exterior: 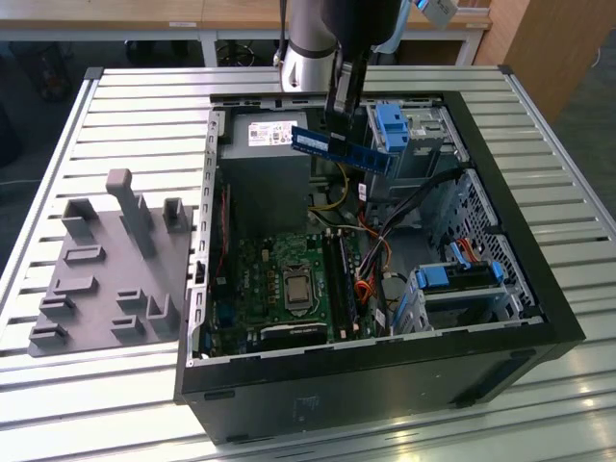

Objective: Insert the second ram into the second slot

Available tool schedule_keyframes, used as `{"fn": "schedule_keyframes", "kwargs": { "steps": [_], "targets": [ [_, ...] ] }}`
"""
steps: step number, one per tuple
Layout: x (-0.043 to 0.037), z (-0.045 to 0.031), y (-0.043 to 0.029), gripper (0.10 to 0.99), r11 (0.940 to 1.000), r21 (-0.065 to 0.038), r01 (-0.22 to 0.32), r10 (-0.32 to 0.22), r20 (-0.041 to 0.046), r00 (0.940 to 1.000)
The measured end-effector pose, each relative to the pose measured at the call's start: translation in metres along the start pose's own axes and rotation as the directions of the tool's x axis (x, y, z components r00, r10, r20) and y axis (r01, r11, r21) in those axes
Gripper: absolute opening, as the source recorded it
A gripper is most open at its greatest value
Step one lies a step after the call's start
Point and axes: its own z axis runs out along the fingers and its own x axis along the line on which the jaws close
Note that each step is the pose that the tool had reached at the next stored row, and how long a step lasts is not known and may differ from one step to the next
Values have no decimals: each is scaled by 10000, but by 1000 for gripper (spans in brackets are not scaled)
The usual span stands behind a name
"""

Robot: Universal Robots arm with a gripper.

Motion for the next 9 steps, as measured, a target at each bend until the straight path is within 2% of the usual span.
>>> {"fn": "schedule_keyframes", "kwargs": {
  "steps": [9],
  "targets": [
    [0, 0, 0, 137, 9994, 4, -335, 335, 12, 9994]
  ]
}}
